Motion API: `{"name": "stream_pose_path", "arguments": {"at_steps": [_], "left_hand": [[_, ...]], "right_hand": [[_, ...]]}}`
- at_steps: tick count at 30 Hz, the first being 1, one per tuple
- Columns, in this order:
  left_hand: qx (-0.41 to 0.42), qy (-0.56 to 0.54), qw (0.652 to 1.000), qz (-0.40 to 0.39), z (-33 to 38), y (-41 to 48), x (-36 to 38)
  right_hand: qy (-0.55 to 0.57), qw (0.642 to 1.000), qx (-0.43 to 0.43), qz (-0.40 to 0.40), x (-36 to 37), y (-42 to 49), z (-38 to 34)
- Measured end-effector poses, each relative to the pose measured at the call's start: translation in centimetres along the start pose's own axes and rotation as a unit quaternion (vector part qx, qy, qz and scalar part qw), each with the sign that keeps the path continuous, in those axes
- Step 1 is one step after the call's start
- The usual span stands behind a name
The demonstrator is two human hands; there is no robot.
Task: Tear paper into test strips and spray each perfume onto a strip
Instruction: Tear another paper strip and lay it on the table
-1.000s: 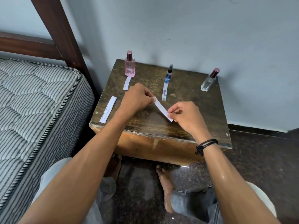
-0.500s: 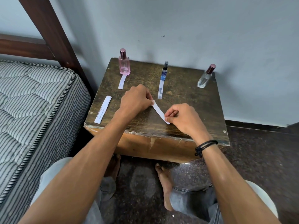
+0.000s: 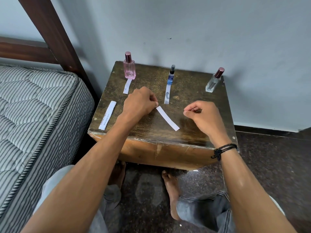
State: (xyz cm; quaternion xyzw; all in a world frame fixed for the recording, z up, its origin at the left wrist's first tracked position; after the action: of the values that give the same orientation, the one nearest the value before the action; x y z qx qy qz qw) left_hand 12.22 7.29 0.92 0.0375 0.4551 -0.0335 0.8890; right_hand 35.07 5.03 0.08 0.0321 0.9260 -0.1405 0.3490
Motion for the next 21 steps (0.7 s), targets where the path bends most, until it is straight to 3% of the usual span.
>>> {"name": "stream_pose_path", "arguments": {"at_steps": [4, 9, 21], "left_hand": [[0.000, -0.008, 1.000, -0.004, 0.0, 0.2, -0.2], [0.003, -0.009, 1.000, -0.015, 0.3, 0.5, -0.3], [0.006, -0.010, 1.000, -0.017, -0.8, 0.4, 0.0]], "right_hand": [[0.108, 0.991, 0.037, 0.064, -2.5, 1.2, 1.1], [0.251, 0.947, 0.106, 0.169, -5.0, 4.3, 2.5], [0.228, 0.954, 0.087, 0.172, -2.9, 9.5, 2.5]]}}
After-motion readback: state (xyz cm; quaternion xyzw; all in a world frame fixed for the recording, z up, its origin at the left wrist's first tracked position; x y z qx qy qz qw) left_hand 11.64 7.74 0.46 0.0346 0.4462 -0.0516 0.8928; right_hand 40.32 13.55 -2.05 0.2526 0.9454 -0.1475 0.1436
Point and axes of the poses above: each hand's wrist, its own y-axis towards the middle knuckle, its own x-axis out of the palm, z = x × y, the point moved 5 cm from there along y, towards the middle knuckle, and after that the axes turned 13 degrees about x, right-handed, at the moved point
